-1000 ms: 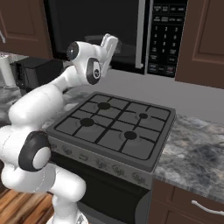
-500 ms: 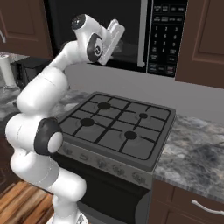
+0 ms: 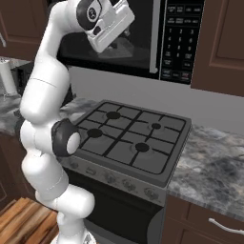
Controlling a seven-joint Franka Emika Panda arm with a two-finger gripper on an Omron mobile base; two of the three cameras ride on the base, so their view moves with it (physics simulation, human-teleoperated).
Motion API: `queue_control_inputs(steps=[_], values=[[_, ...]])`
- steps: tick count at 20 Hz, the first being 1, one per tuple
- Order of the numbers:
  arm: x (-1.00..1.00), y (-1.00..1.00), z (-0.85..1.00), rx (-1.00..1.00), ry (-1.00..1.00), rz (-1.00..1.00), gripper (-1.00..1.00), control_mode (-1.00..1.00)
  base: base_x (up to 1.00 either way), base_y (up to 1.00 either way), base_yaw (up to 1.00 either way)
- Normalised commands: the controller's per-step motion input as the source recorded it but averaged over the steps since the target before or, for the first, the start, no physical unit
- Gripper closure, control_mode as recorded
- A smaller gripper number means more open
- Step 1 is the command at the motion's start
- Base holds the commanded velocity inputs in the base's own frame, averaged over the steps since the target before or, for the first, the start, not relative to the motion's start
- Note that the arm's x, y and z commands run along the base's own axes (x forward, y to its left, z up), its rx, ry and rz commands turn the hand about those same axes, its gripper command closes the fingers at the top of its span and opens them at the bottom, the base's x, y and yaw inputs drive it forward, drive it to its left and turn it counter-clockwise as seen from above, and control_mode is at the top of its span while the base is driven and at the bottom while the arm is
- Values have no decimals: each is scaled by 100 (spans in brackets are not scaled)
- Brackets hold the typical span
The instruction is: Place the tupperware containing the steak and onion meal in the microwave. Close the microwave door and press the start button to reheat the meal.
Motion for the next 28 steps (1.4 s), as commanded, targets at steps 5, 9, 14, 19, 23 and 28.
queue_control_inputs(steps=[5, 9, 14, 19, 23, 28], values=[[-95, -16, -100, 2, -44, 4, -100, -100, 0, 0, 0], [-86, -22, -69, 9, -42, 8, -100, -100, 0, 0, 0], [-89, -67, -52, 20, -41, 18, -100, -100, 0, 0, 0], [-62, -54, -22, 6, -12, 9, -100, -100, 0, 0, 0], [-6, -57, -2, 13, -27, 13, -100, -100, 0, 0, 0], [0, -35, 13, 3, -18, 14, -100, -100, 0, 0, 0]])
